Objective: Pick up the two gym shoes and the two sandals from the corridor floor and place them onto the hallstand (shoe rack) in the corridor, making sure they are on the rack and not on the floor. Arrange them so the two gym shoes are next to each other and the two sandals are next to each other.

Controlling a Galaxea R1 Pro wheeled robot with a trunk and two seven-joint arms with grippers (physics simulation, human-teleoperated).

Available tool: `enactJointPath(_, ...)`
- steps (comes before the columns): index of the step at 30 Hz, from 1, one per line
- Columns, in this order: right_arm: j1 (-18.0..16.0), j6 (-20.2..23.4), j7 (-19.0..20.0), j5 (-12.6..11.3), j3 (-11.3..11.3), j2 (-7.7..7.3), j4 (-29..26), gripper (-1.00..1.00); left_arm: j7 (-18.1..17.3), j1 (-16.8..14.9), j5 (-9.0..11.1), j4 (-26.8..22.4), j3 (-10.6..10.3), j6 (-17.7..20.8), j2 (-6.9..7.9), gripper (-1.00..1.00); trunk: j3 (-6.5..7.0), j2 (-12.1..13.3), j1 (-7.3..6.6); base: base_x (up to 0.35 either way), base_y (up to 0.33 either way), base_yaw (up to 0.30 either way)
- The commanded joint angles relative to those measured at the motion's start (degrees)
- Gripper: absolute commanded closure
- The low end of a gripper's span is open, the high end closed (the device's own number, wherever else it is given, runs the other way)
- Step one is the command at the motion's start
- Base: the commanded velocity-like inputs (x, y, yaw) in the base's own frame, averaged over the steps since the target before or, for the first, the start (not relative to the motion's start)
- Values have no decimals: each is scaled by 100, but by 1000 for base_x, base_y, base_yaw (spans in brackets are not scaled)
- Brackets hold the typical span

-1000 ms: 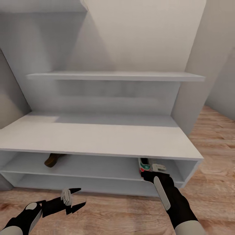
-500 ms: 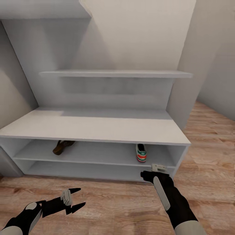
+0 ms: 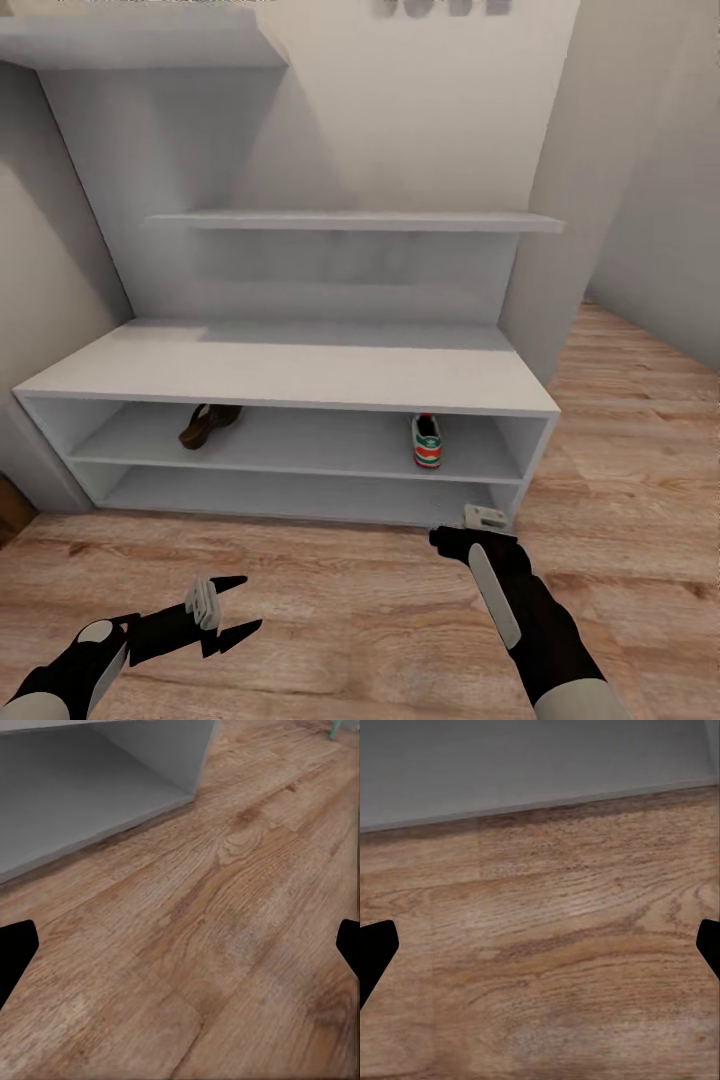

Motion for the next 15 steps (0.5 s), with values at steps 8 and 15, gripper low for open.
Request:
enactJointPath(8,25,-17,-53,-50,22,0,-8,-100,-22,-3,-64,-10,41,-30,-13,-100,-5,-2,-3,-29,0,-4)
enactJointPath(15,25,-17,-47,-57,26,0,-3,-100,-16,-3,-64,-11,41,-29,-14,-100,-5,-2,-3,-1,0,-197)
